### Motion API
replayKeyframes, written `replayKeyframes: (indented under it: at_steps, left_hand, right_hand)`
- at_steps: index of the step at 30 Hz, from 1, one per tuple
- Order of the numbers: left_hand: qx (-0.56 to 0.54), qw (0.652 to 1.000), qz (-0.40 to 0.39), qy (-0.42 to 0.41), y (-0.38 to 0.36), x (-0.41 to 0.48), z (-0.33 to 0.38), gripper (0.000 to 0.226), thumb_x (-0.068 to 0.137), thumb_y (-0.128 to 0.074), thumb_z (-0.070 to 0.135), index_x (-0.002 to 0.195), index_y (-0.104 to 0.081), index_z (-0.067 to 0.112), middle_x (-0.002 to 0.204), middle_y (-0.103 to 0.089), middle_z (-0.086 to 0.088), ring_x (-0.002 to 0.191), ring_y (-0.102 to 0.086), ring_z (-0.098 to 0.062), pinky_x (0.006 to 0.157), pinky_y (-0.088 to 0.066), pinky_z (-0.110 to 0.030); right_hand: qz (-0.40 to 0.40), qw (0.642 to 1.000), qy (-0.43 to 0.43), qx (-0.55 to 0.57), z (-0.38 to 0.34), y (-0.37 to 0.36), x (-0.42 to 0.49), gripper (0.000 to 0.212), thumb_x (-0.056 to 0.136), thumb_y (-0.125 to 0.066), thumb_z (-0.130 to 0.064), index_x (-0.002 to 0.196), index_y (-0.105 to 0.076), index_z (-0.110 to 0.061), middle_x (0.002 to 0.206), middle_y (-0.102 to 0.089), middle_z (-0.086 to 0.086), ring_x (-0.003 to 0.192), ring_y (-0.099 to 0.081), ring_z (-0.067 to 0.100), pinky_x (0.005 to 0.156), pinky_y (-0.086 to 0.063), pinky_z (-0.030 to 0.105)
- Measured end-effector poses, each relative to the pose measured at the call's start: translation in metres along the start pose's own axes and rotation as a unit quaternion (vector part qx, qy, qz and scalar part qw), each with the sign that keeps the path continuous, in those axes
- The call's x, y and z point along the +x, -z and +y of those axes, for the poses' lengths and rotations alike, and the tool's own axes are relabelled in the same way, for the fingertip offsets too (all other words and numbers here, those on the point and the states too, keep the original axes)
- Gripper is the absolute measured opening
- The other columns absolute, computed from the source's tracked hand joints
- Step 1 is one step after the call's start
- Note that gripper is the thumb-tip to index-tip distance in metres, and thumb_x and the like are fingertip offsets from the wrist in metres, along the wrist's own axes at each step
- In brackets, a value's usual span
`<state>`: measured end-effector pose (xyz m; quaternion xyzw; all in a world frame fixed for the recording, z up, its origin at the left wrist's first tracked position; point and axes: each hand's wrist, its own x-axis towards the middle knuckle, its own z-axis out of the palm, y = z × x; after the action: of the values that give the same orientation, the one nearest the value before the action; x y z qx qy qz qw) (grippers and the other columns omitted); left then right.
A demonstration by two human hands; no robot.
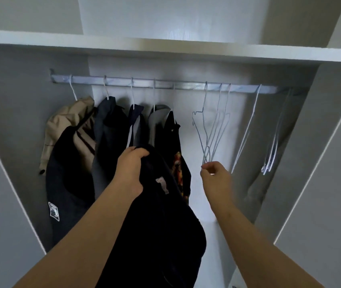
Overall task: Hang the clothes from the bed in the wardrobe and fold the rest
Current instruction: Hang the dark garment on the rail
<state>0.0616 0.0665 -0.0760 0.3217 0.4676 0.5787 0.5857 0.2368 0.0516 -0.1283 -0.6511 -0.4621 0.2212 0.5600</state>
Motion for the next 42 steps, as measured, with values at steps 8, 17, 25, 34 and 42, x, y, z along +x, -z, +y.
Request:
replayKeyframes:
  at_steps: [8,17,25,34,42]
  left_hand:
    - [0.036,0.999,0.012,-0.013,-0.044,0.061,-0.006,0.012,0.087,-0.052,0.006,0.084,-0.059,0.016,0.08,-0.062,-0.009,0.07,-0.061,-0.025,0.055,-0.047,-0.029]
    - [0.059,0.997,-0.045,0.007,-0.065,0.099,-0.009,0.014,0.086,-0.053,0.006,0.083,-0.061,0.016,0.079,-0.063,-0.008,0.067,-0.062,-0.021,0.049,-0.048,-0.024]
    - [0.054,0.996,-0.061,0.04,-0.067,0.116,-0.009,0.014,0.086,-0.053,0.005,0.088,-0.063,0.015,0.084,-0.063,-0.011,0.074,-0.062,-0.025,0.057,-0.049,-0.029]
    - [0.054,0.993,-0.074,0.069,-0.061,0.131,-0.007,0.013,0.085,-0.054,0.006,0.087,-0.063,0.015,0.078,-0.065,-0.01,0.068,-0.062,-0.023,0.053,-0.048,-0.028]
    - [0.061,0.992,-0.085,0.078,-0.046,0.135,-0.001,0.012,0.086,-0.054,0.006,0.085,-0.062,0.014,0.08,-0.063,-0.01,0.071,-0.061,-0.024,0.057,-0.048,-0.03]
  right_hand:
    - [0.018,0.927,0.155,-0.342,-0.002,-0.019,0.115,0.041,0.084,-0.055,-0.023,0.125,-0.055,-0.027,0.144,-0.039,-0.004,0.129,-0.031,0.026,0.102,-0.022,0.037]
    - [-0.001,0.838,0.15,-0.524,0.019,-0.018,0.152,0.047,0.083,-0.052,-0.024,0.128,-0.04,-0.015,0.121,-0.055,0.0,0.125,-0.035,0.026,0.098,-0.025,0.037]
    - [-0.027,0.833,0.072,-0.548,0.027,-0.009,0.163,0.025,0.088,-0.049,-0.02,0.113,-0.05,-0.014,0.097,-0.065,0.002,0.102,-0.053,0.023,0.086,-0.034,0.031]
    - [-0.026,0.957,0.0,-0.29,0.003,-0.026,0.169,0.019,0.09,-0.04,-0.011,0.073,-0.049,-0.011,0.072,-0.054,0.005,0.063,-0.051,0.022,0.057,-0.036,0.026]
    - [0.036,0.997,-0.009,-0.067,-0.006,-0.05,0.157,0.014,0.092,-0.043,-0.018,0.079,-0.049,-0.014,0.066,-0.047,-0.006,0.057,-0.041,0.011,0.059,-0.036,0.028]
